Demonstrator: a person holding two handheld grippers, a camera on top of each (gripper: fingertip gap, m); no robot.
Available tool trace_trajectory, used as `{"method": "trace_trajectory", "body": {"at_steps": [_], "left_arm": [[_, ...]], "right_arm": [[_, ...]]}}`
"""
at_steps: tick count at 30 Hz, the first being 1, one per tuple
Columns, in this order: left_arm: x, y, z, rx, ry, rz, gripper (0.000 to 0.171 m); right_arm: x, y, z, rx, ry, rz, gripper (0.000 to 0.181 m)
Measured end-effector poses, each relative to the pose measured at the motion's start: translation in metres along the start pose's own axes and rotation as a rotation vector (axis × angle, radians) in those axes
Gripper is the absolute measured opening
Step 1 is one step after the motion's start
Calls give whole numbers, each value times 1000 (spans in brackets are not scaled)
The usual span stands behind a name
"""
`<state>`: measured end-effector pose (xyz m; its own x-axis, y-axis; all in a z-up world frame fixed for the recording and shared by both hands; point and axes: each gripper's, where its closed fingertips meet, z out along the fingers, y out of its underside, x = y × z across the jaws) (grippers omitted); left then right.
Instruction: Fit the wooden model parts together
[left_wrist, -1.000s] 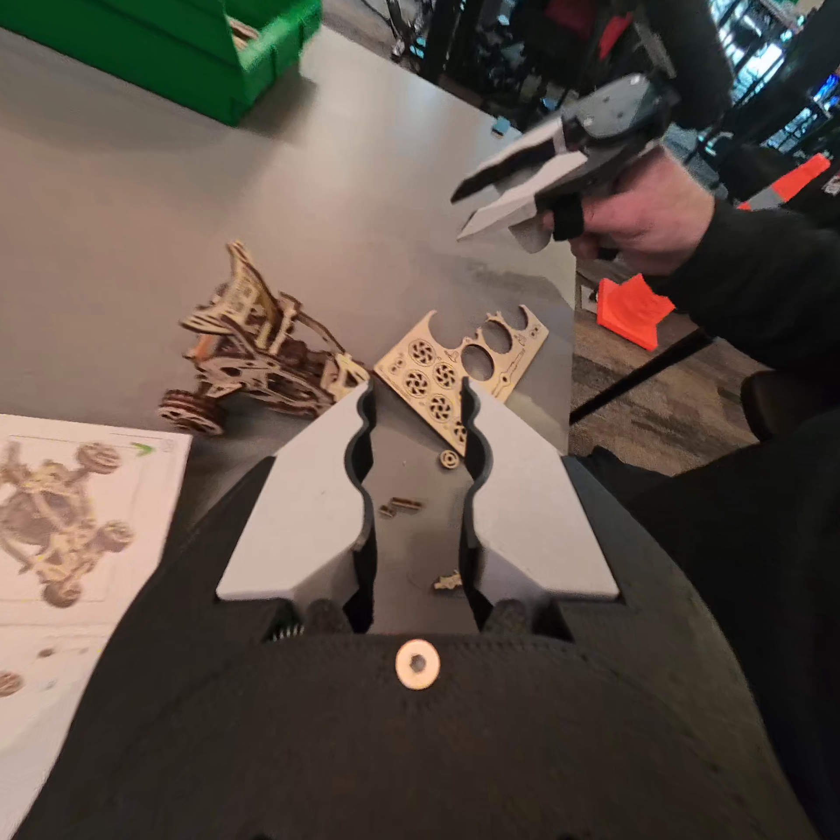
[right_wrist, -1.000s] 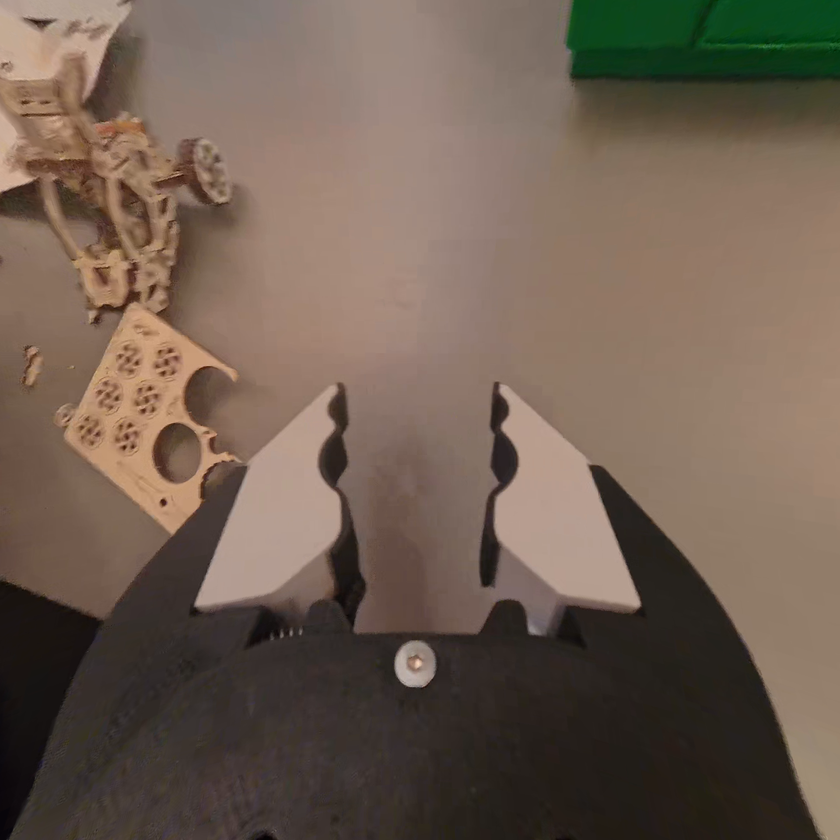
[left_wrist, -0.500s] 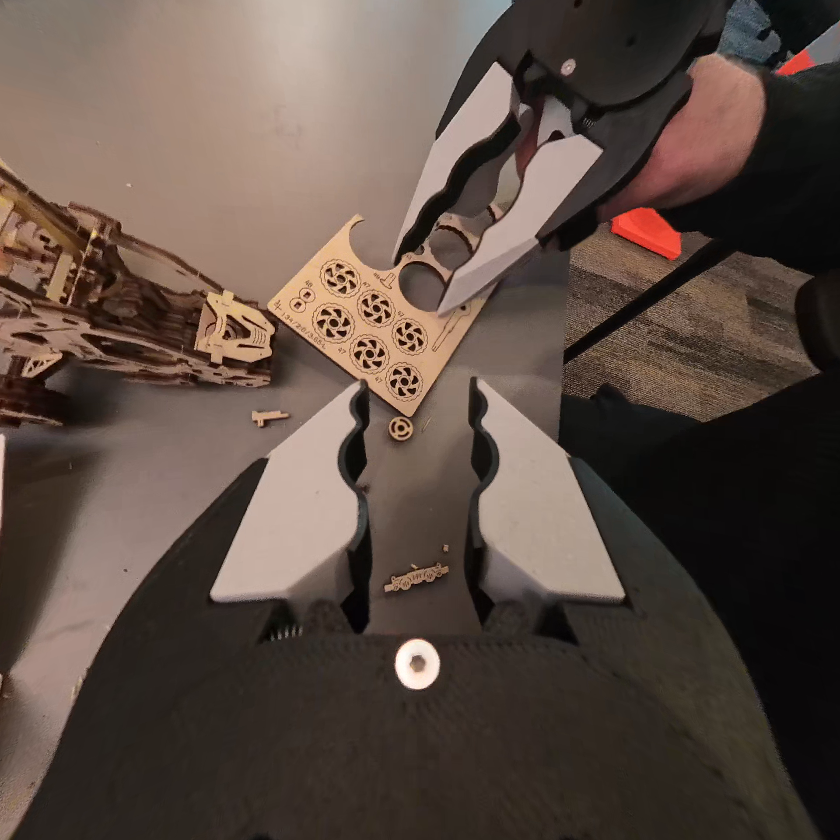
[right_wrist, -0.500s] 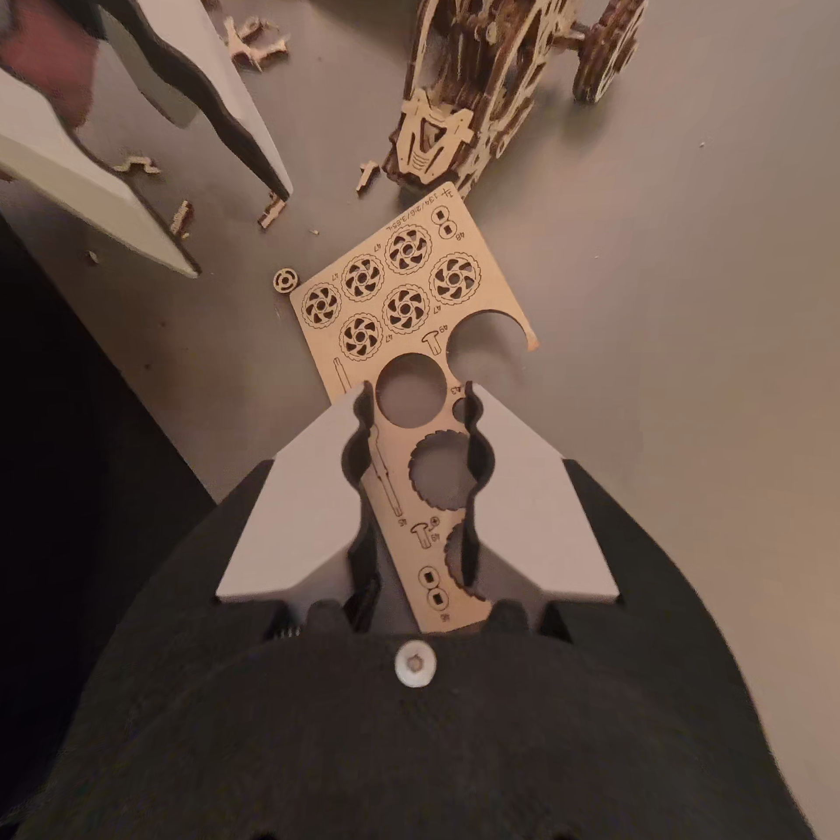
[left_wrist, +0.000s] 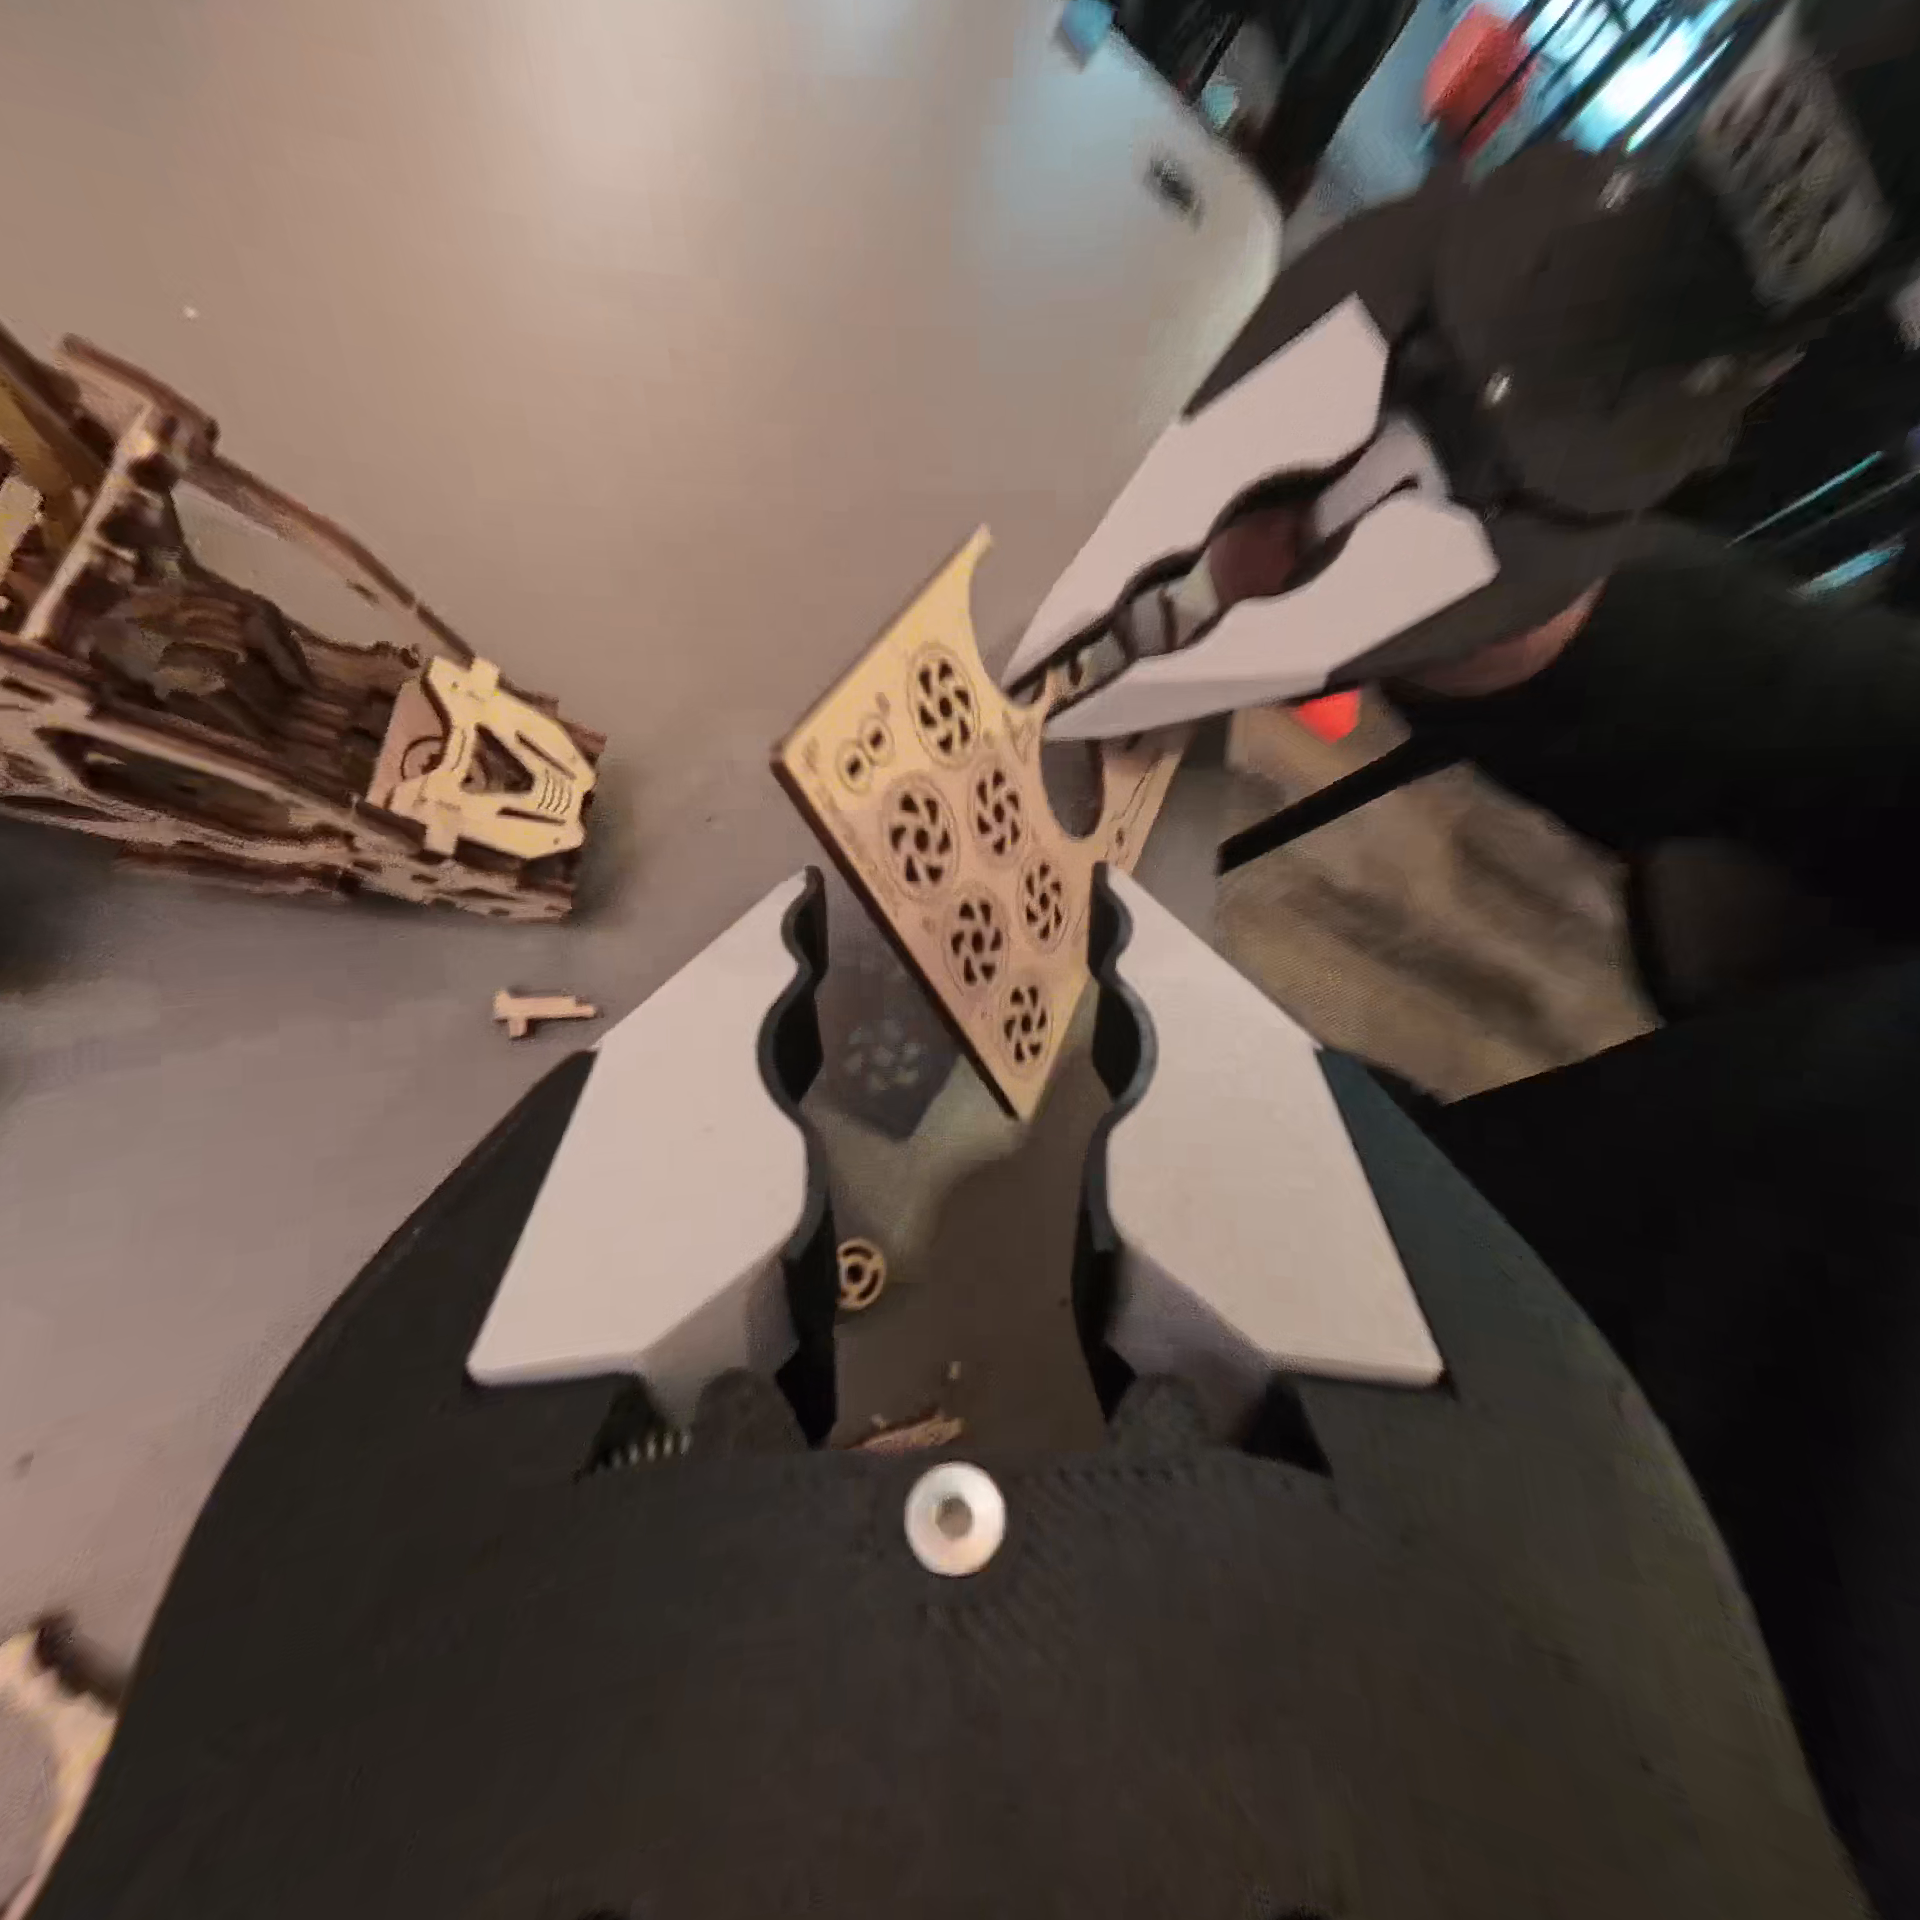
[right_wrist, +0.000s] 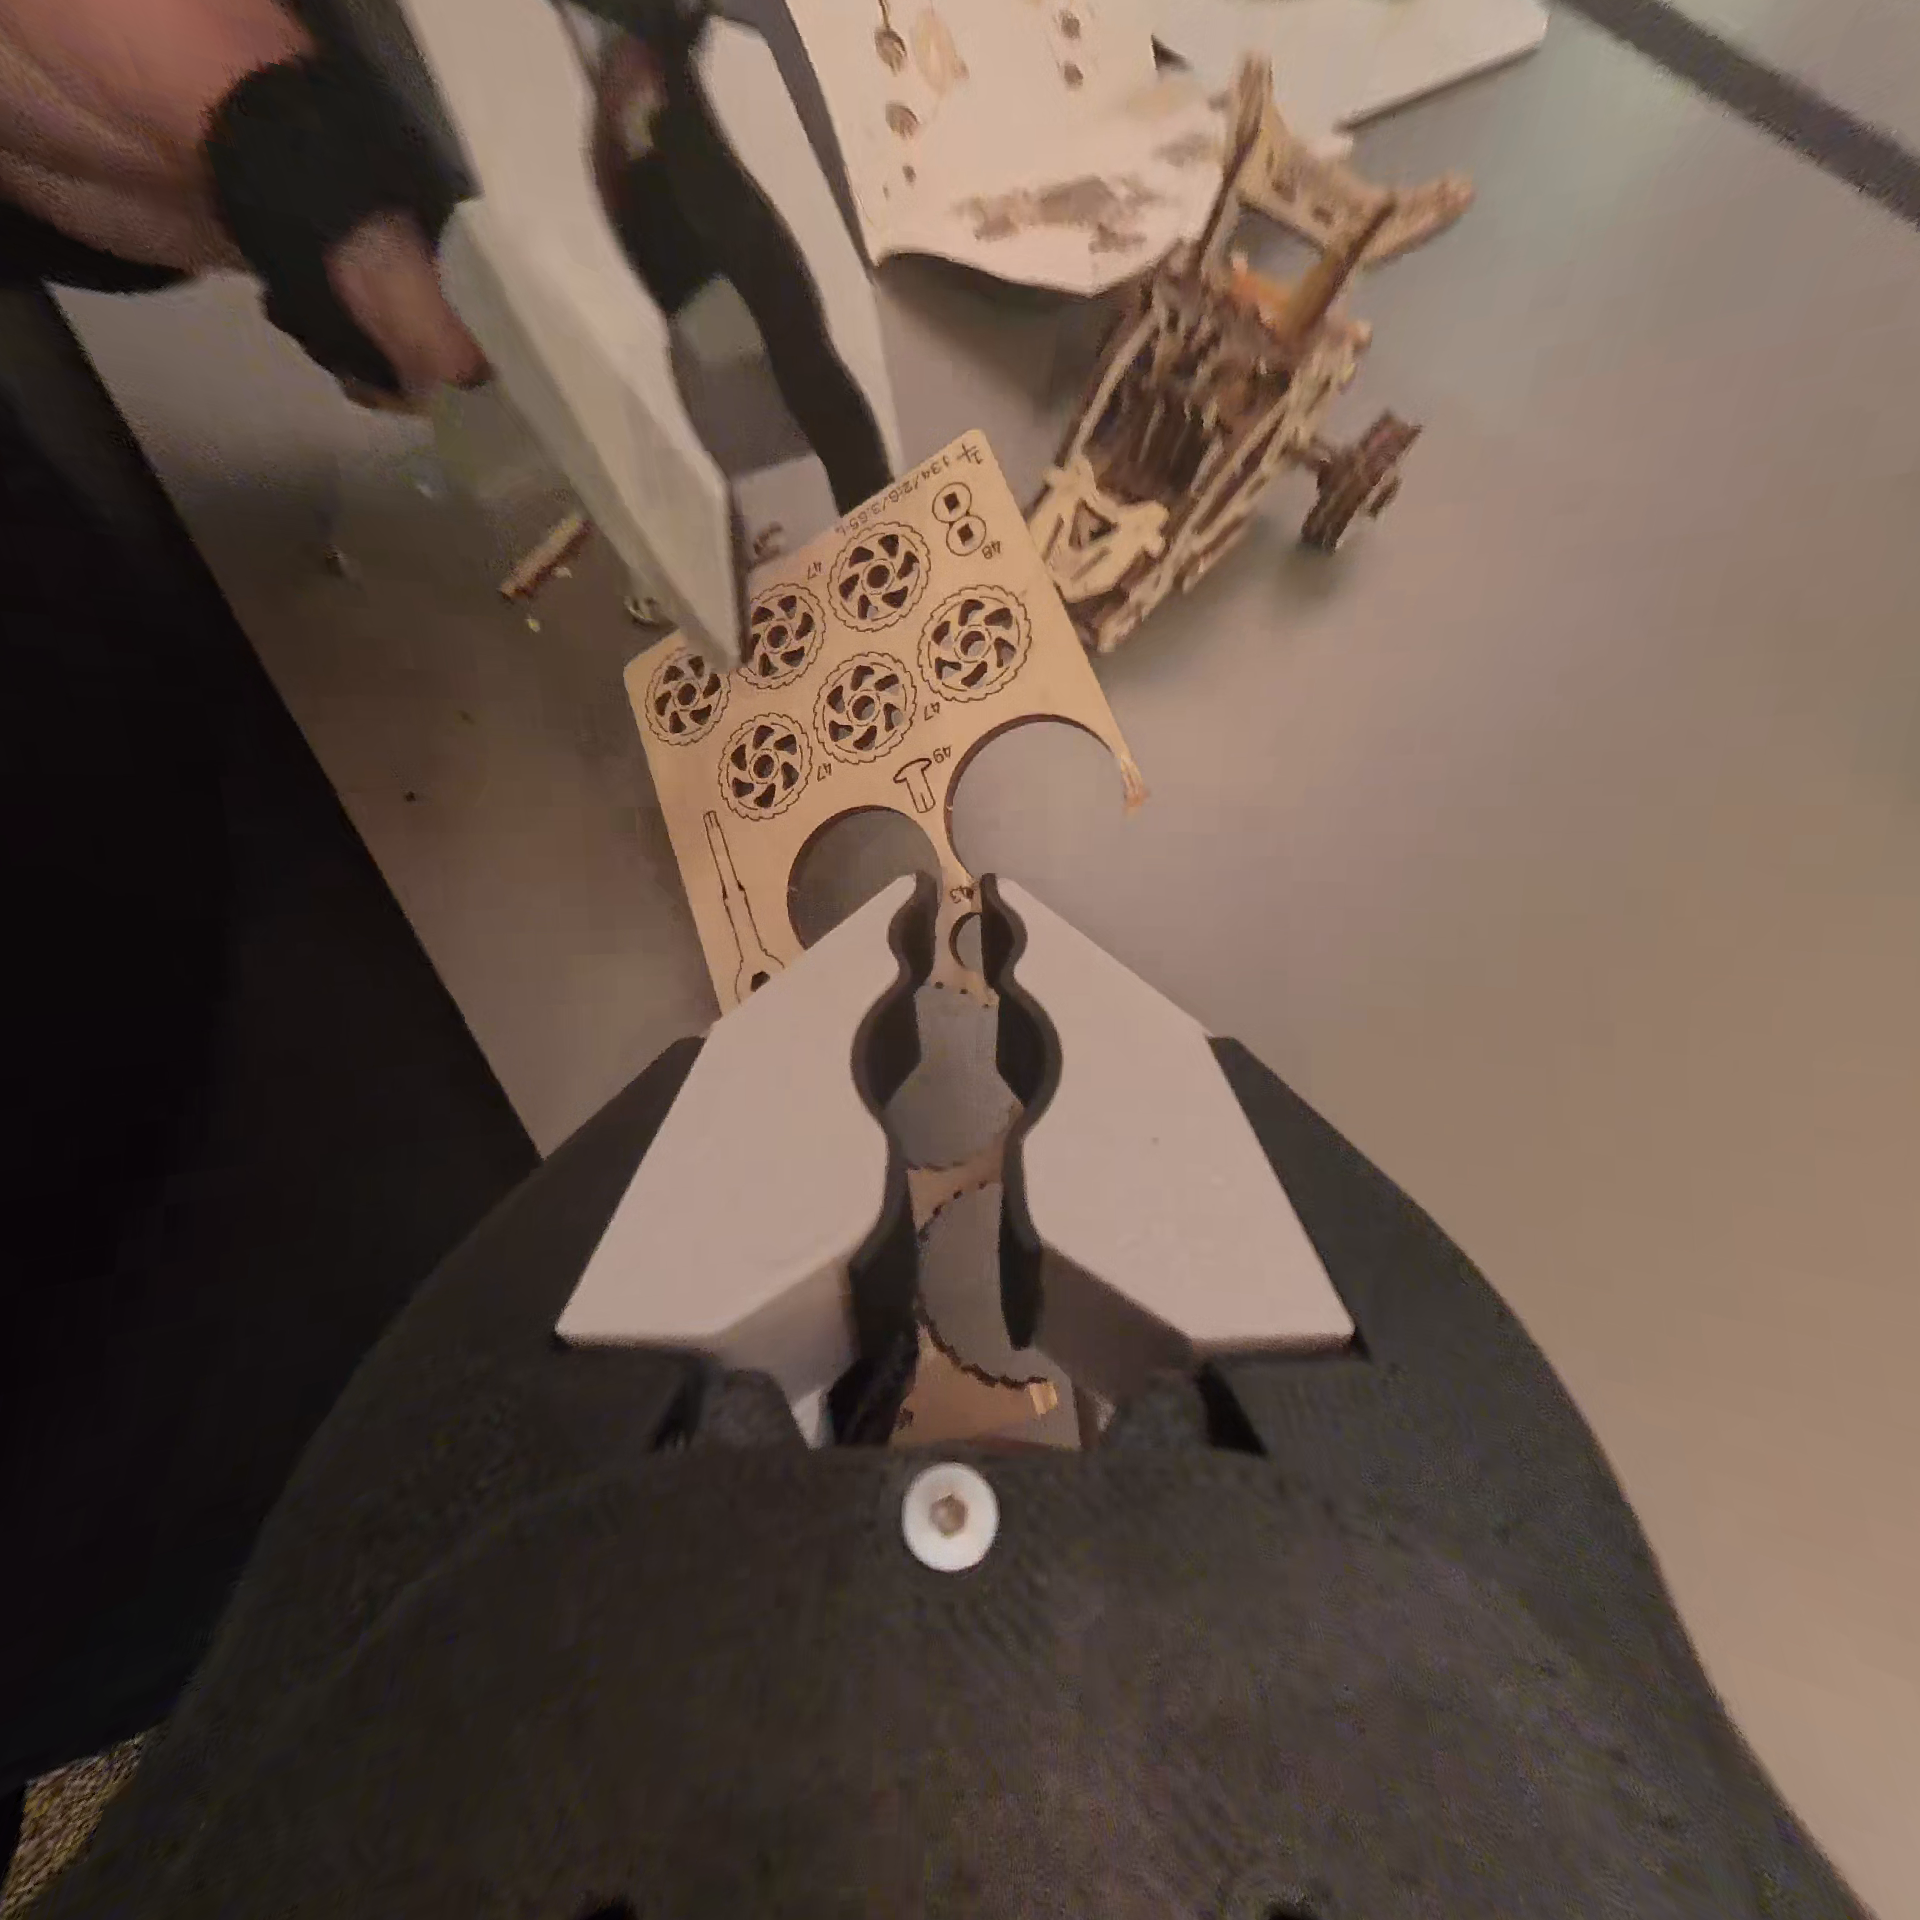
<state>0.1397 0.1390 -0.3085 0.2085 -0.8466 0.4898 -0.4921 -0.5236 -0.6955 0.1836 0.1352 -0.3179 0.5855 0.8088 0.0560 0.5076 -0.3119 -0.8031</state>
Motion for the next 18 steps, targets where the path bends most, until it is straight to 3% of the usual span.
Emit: {"method": "trace_trajectory", "body": {"at_steps": [1, 5, 8, 11, 18], "left_arm": [[4, -4, -2, 26, 61, -40, 45], [30, -14, -16, 121, 304, -146, 2], [24, -13, -35, 168, 253, -143, 1], [14, -8, -61, 198, 144, -122, 1], [-7, 0, -135, 283, -54, -122, 0]], "right_arm": [[-3, -8, -2, 33, -16, -12, 5], [-13, -43, -1, 135, -89, -36, 5], [-21, -63, 6, 161, -149, -31, 6], [-31, -89, 13, 223, -227, 13, 24], [-56, -143, 50, 239, -369, 67, 25]]}}
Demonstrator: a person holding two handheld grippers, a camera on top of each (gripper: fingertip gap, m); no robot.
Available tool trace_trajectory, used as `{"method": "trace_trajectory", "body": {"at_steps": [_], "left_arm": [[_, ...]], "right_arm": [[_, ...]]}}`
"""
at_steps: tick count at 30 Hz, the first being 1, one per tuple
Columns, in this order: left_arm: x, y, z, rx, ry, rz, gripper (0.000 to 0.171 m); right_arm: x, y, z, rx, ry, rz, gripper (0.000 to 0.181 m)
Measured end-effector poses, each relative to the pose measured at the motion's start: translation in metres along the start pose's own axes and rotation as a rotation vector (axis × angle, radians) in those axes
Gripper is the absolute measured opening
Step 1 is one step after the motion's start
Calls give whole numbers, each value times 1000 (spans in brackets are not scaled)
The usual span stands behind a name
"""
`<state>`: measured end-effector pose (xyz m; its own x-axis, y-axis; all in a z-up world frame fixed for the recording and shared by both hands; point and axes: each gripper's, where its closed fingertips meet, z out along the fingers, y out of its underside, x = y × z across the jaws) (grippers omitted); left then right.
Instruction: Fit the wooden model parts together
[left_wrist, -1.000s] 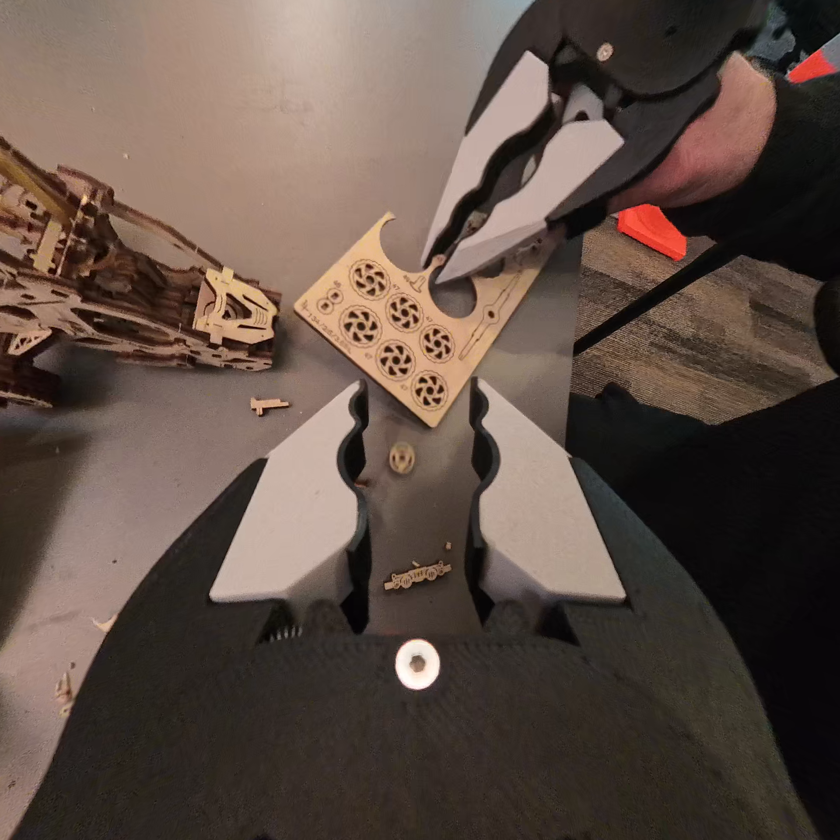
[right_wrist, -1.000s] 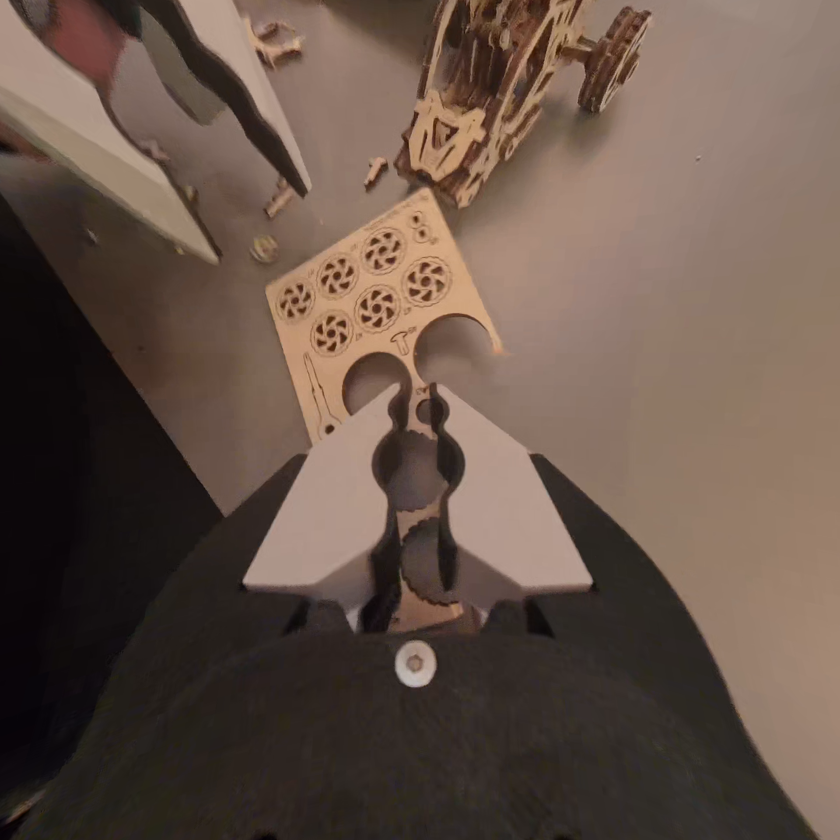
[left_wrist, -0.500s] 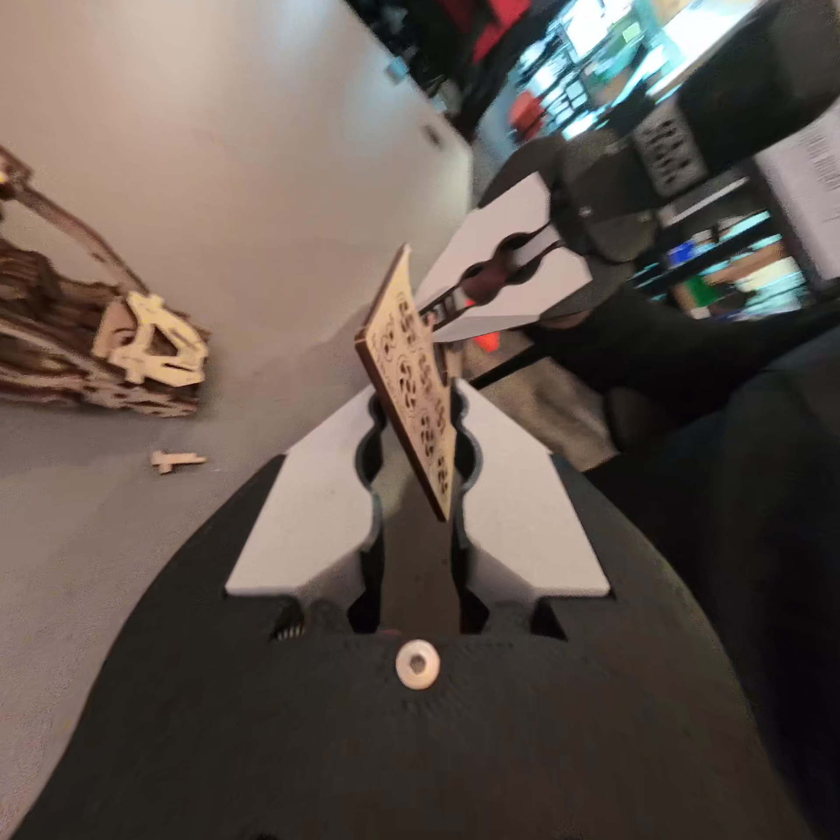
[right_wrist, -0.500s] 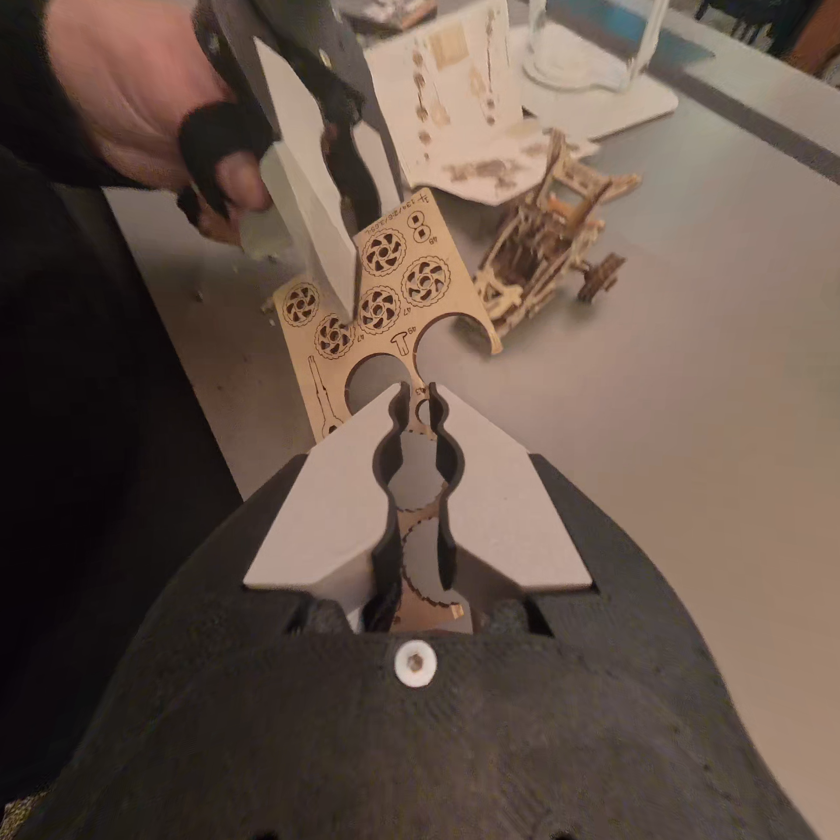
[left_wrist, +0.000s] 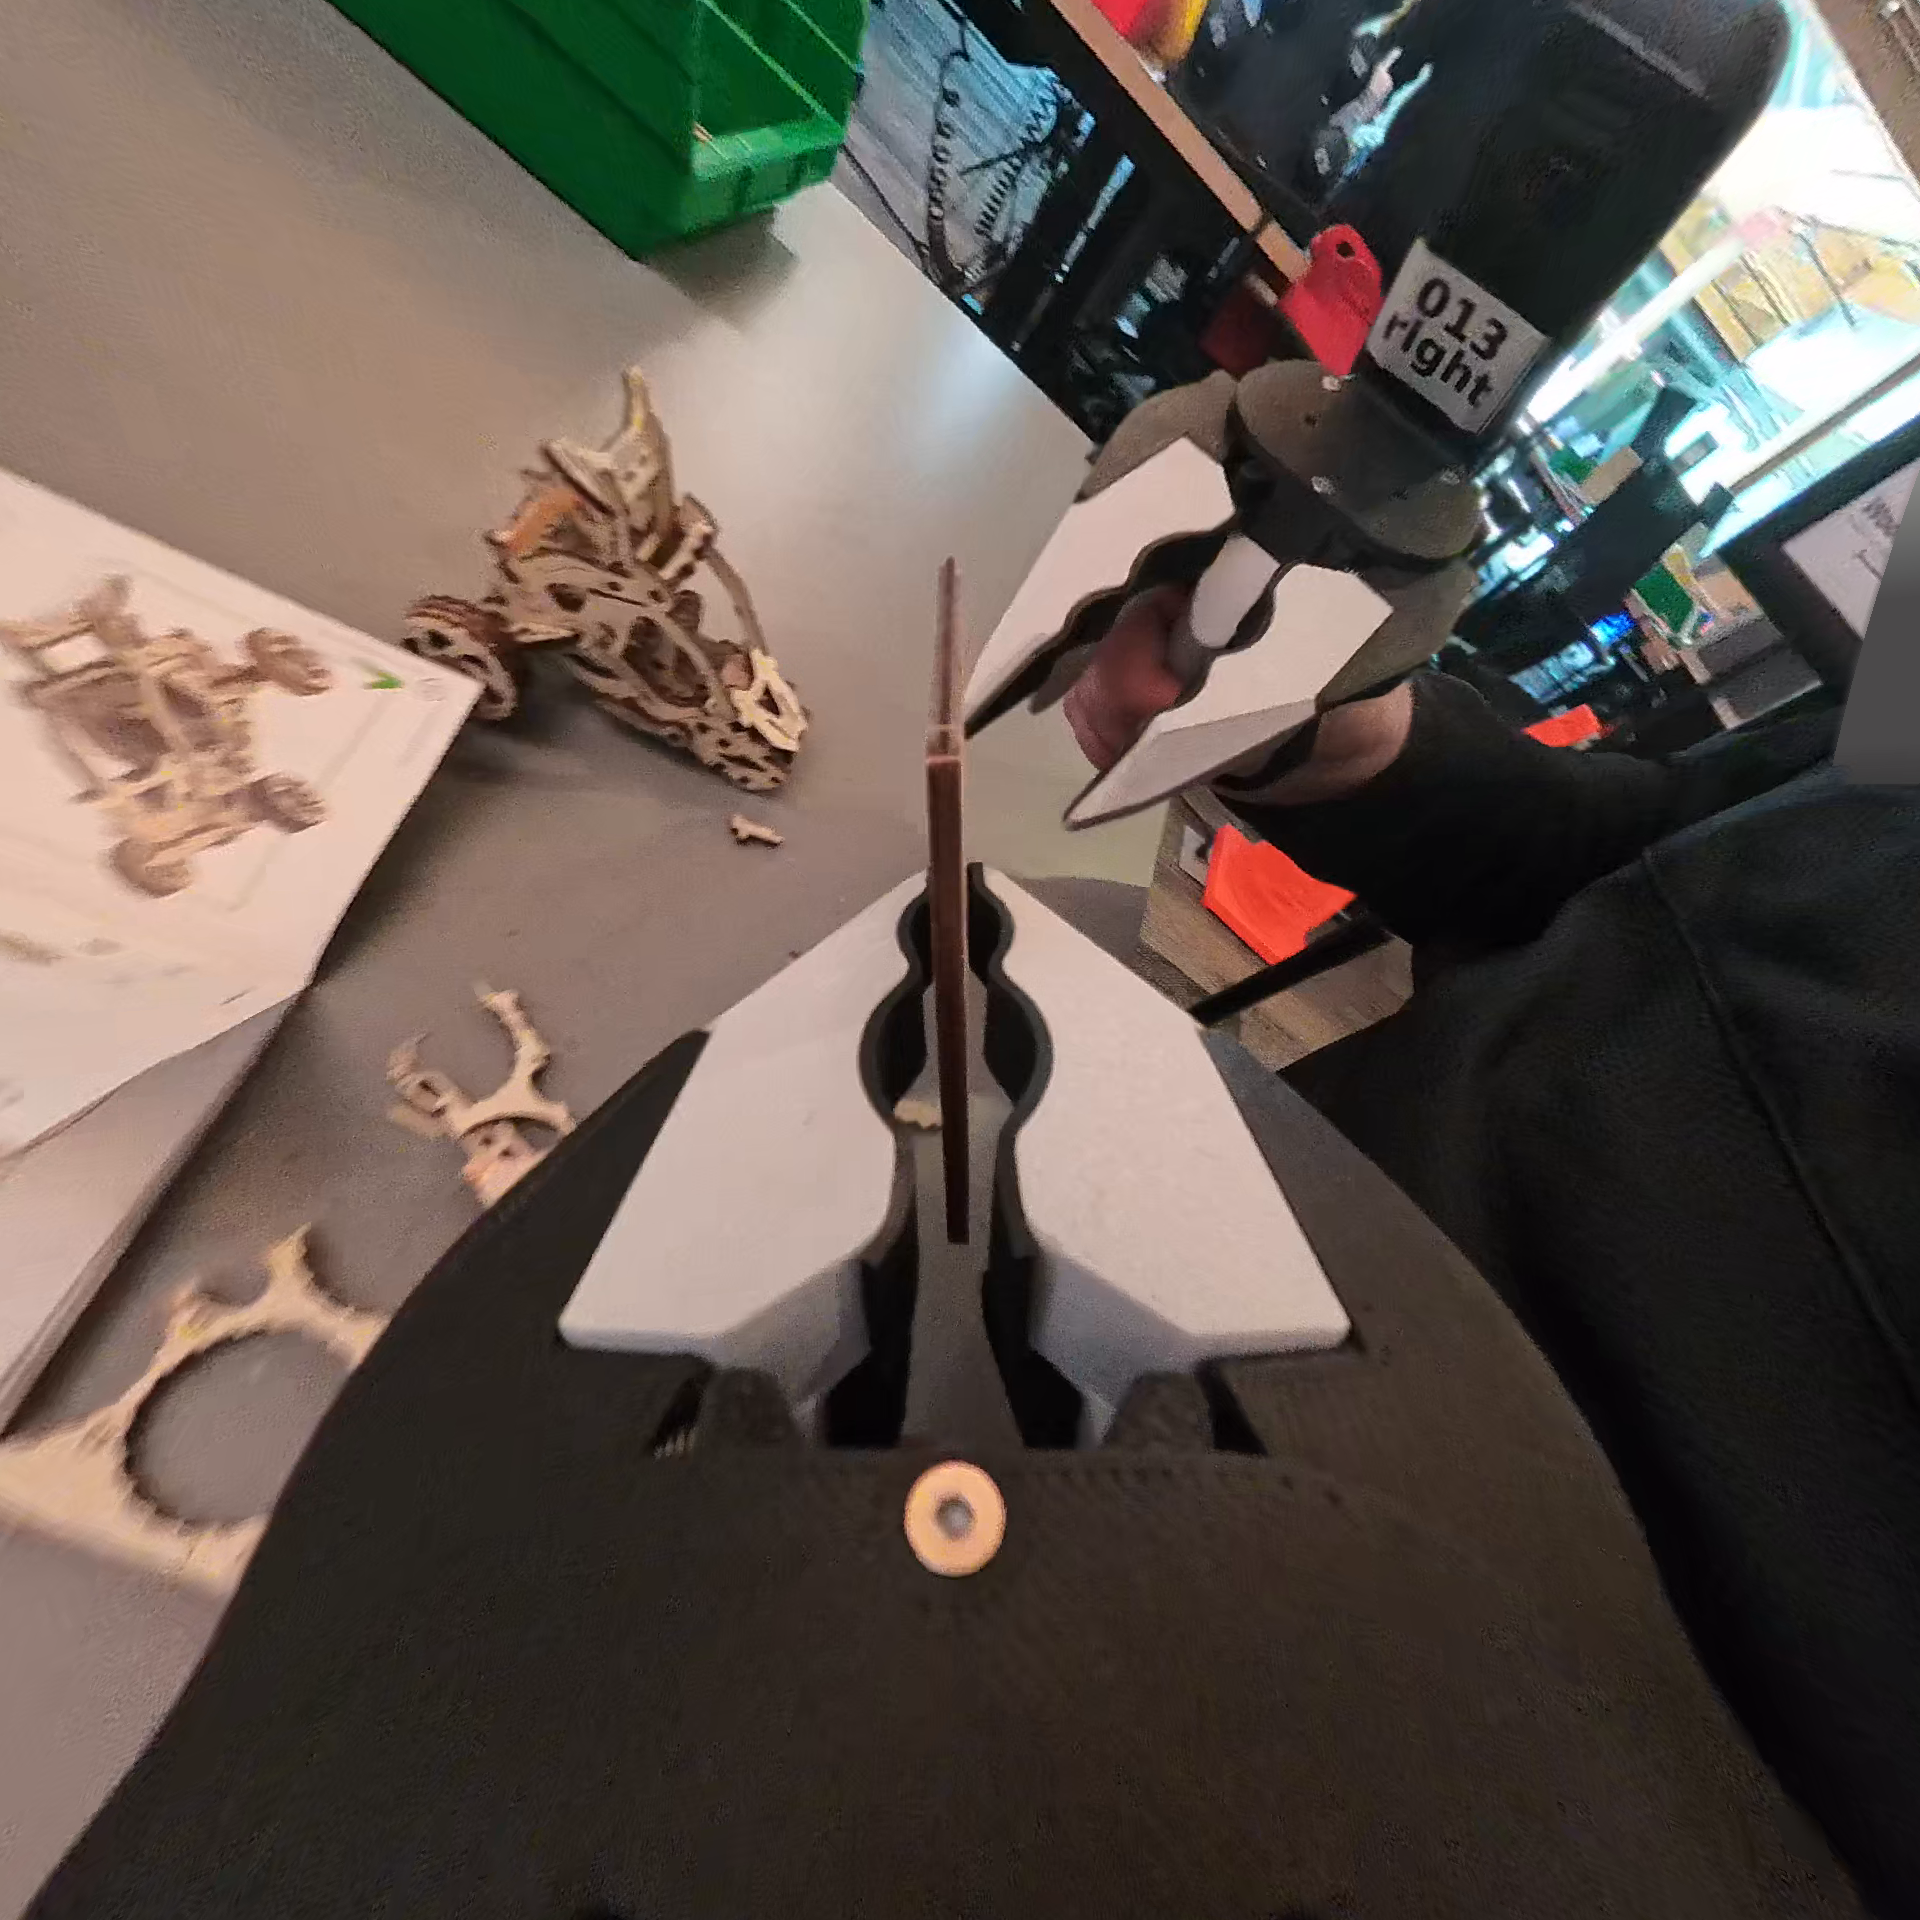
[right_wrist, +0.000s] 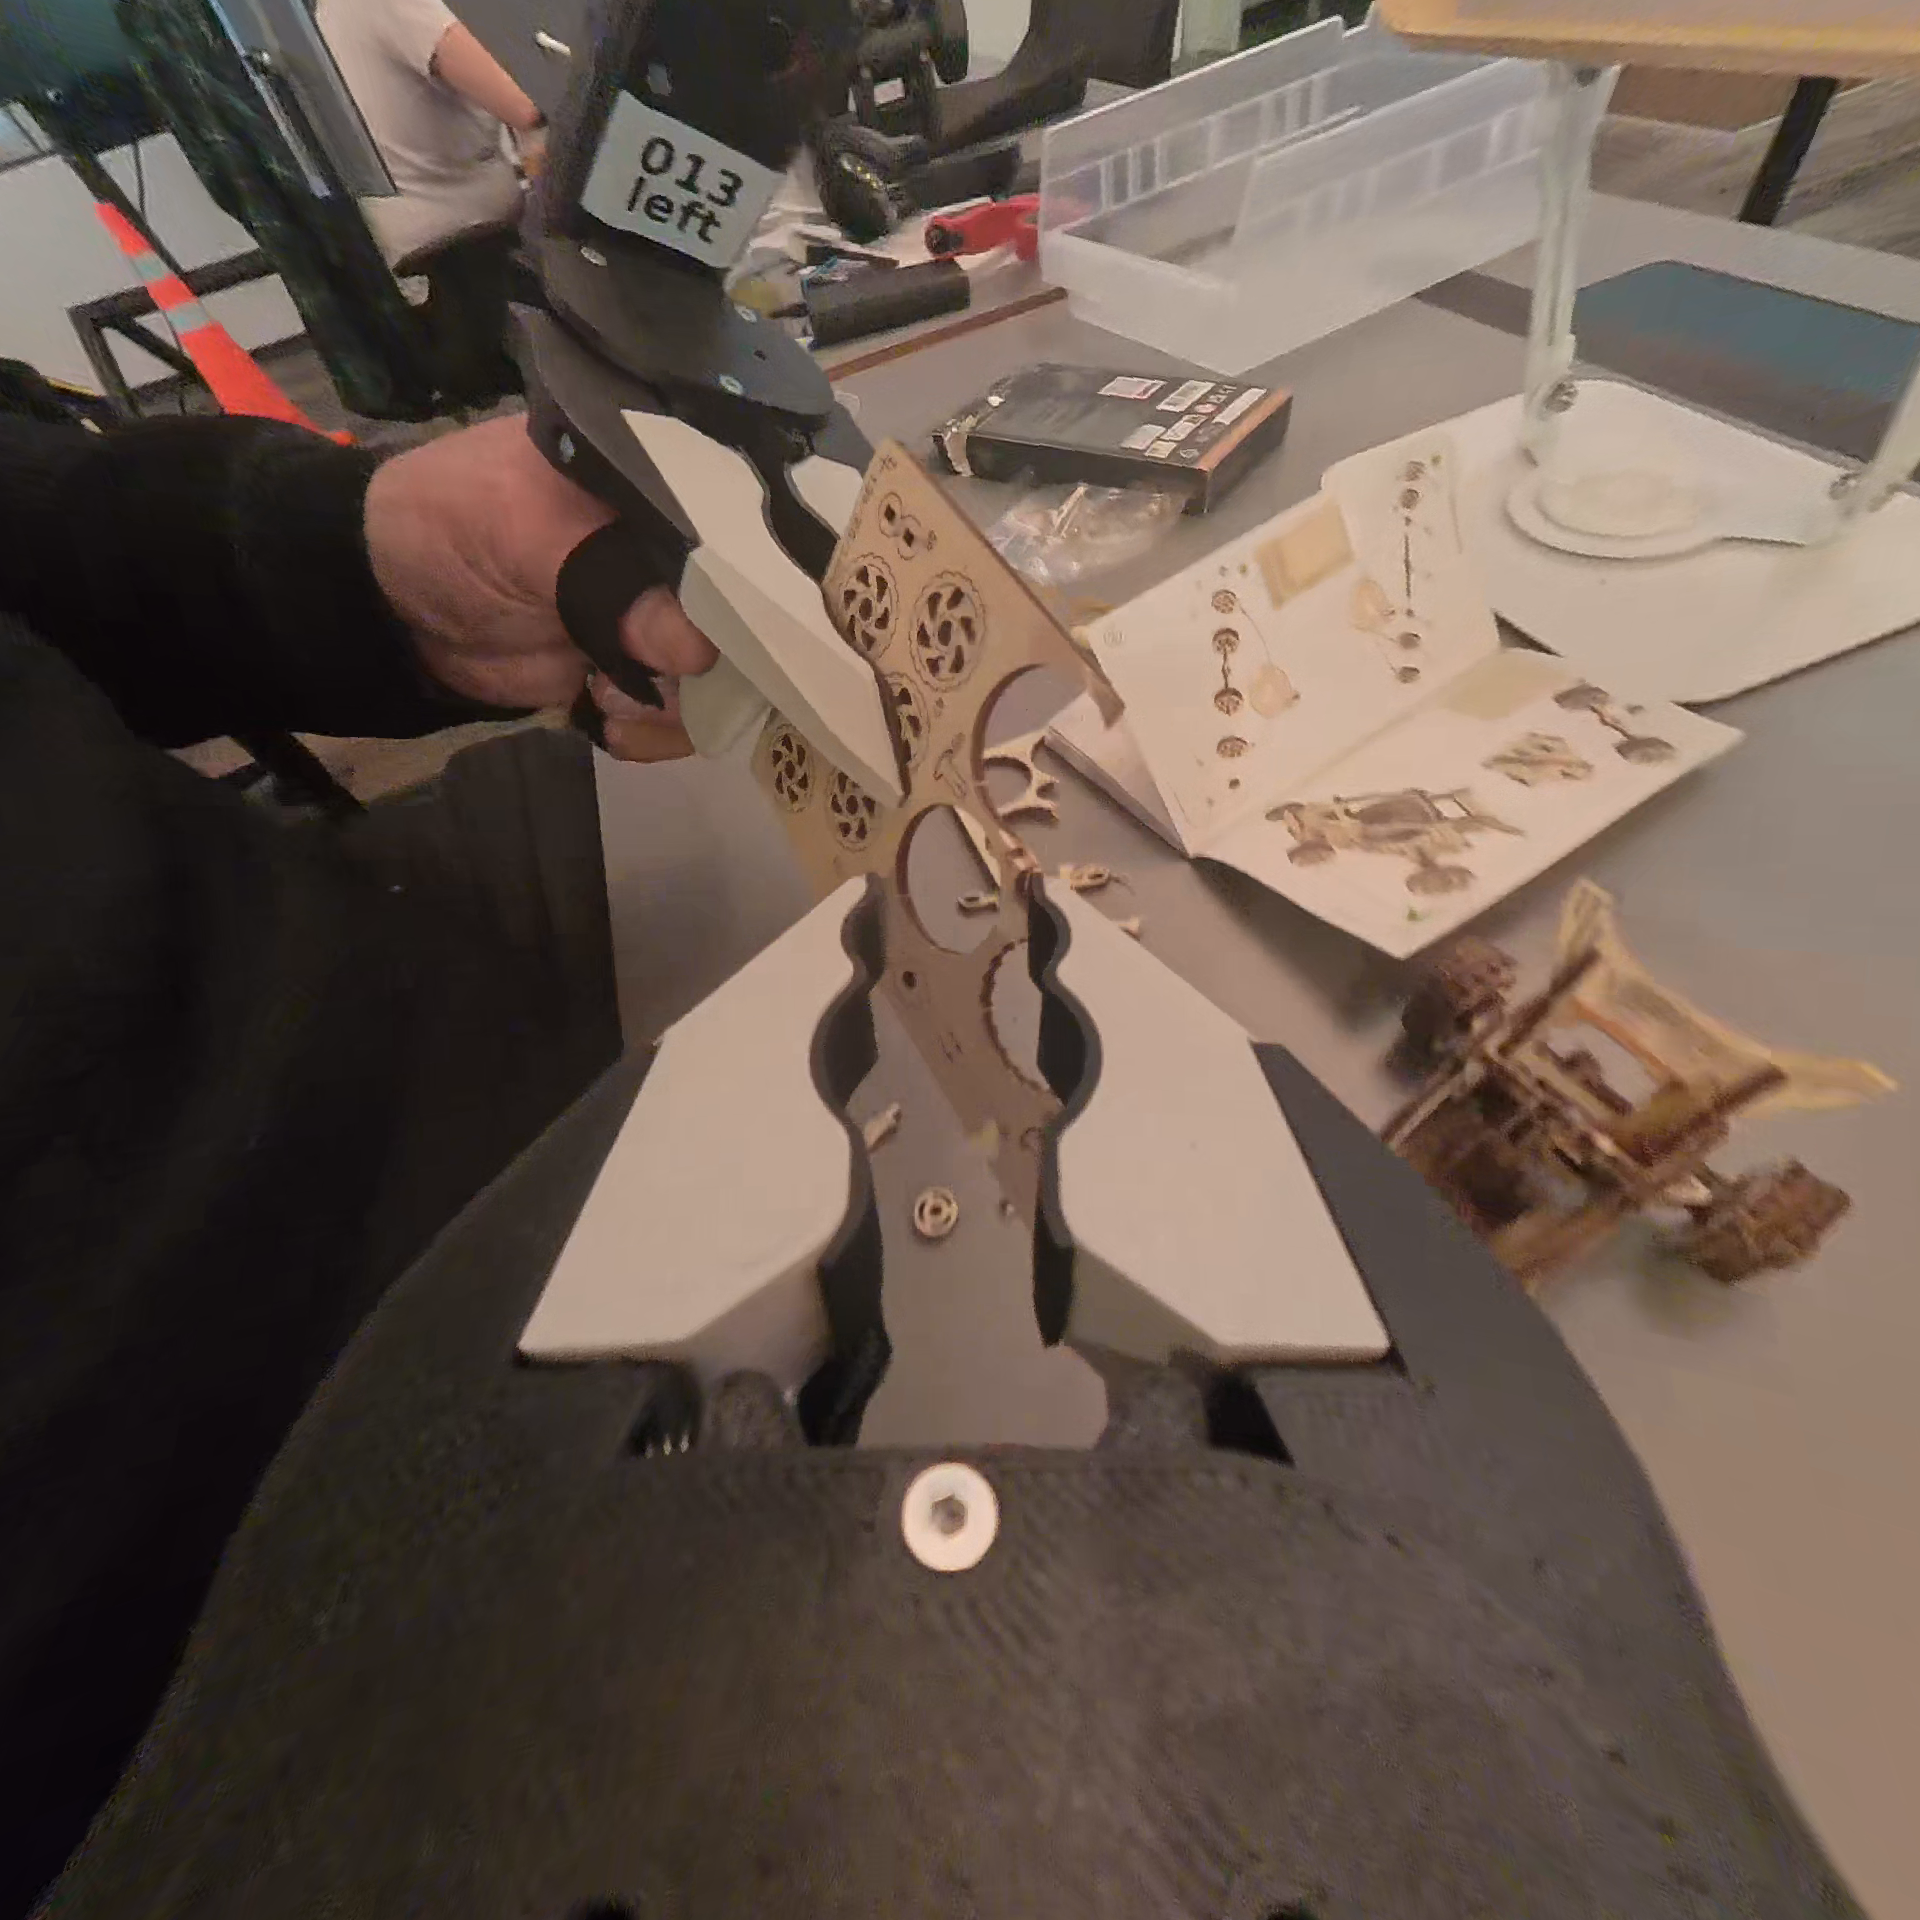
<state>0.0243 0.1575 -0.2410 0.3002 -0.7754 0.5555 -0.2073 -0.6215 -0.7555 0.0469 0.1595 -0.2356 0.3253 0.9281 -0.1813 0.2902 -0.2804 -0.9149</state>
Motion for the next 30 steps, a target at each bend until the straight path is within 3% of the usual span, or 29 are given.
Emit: {"method": "trace_trajectory", "body": {"at_steps": [7, 12, 14, 20, 24, 30], "left_arm": [[-30, 11, -65, 134, -110, -103, 0], [-47, 29, -88, 171, -203, -123, 0], [-50, 33, -95, 186, -217, -131, 0], [-54, 48, -109, 224, -212, -186, 0], [-53, 55, -118, 189, -176, -210, 0], [-59, 69, -135, 33, -218, -180, 1]], "right_arm": [[1, -18, 59, -30, -109, 80, 32], [-3, -6, 108, -171, -210, 101, 47], [-8, 4, 124, -257, -223, 49, 54], [-22, 9, 151, -340, -261, -72, 36], [-28, 11, 159, -421, -291, -205, 60], [-52, 30, 177, -557, -454, -306, 25]]}}
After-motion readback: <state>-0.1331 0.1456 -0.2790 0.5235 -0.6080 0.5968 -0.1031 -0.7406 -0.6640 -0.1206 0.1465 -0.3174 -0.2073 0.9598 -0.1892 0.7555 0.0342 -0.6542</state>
